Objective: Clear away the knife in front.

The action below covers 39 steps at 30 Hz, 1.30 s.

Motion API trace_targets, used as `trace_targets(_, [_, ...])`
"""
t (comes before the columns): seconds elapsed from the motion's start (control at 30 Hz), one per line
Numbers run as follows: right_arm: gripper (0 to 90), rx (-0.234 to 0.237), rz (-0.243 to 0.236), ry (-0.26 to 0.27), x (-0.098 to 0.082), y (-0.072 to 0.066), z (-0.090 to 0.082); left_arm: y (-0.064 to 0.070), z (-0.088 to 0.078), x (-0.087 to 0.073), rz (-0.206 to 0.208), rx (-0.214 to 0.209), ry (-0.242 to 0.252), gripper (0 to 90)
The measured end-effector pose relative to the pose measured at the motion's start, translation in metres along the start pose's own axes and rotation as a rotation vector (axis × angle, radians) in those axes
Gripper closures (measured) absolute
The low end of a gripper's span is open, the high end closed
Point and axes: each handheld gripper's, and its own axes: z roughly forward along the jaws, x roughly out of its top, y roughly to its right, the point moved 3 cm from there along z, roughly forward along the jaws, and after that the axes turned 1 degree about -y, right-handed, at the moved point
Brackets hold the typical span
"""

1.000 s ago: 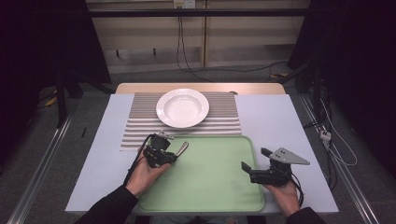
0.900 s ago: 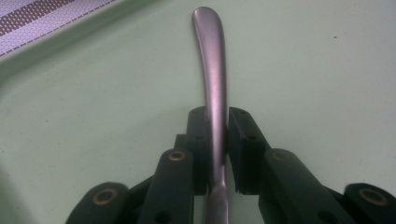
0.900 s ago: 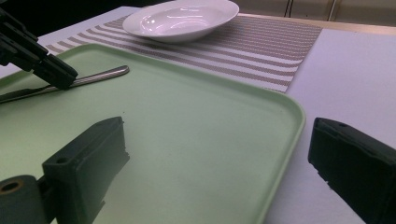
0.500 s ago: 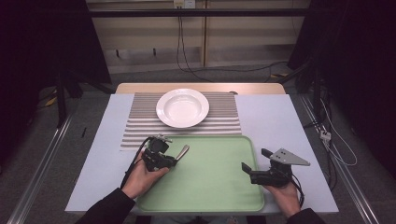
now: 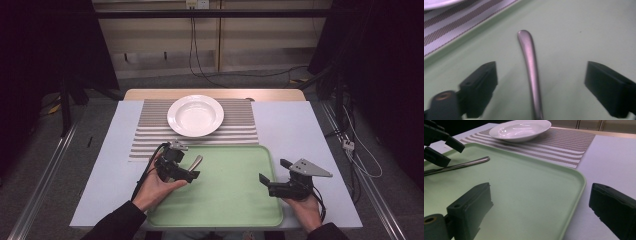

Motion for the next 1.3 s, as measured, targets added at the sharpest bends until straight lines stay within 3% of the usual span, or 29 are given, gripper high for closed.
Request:
trace_targets(0.1, [4.3, -0.002, 0.002, 0.002, 0.0, 0.0, -0.001, 0.003, -0.002, -0.001, 0.019, -0.048, 0.038, 10.0])
trace_targets(0.23, [4.3, 0.0, -0.007, 0.0, 0.0, -0.001, 0.0, 0.013, -0.002, -0.002, 0.082, -0.071, 0.05, 46.3])
trace_targets(0.37, [4.3, -0.003, -0.004, 0.0, 0.0, -0.001, 0.0, 0.022, 0.004, -0.003, 0.111, -0.088, 0.008, 81.0])
trace_targets(0.43, [4.3, -0.005, 0.0, 0.001, 0.0, -0.001, -0.001, 0.021, 0.007, -0.003, 0.121, -0.071, -0.007, 89.4])
trace_targets(0.63, [4.2, -0.009, 0.001, -0.002, 0.0, -0.001, -0.002, 0.015, 0.016, -0.004, 0.123, -0.055, -0.042, 90.0])
trace_targets(0.73, [4.3, -0.01, -0.003, -0.002, 0.0, -0.001, -0.002, 0.013, 0.016, -0.004, 0.12, -0.019, -0.035, 90.0])
trace_targets(1.23, [4.3, -0.008, 0.001, -0.001, -0.001, -0.001, -0.002, 0.01, 0.014, -0.006, 0.144, -0.012, -0.044, 90.0])
trace_targets(1.3, [4.3, -0.01, 0.002, -0.002, -0.001, -0.001, -0.002, 0.009, 0.013, -0.006, 0.148, 0.016, -0.054, 90.0])
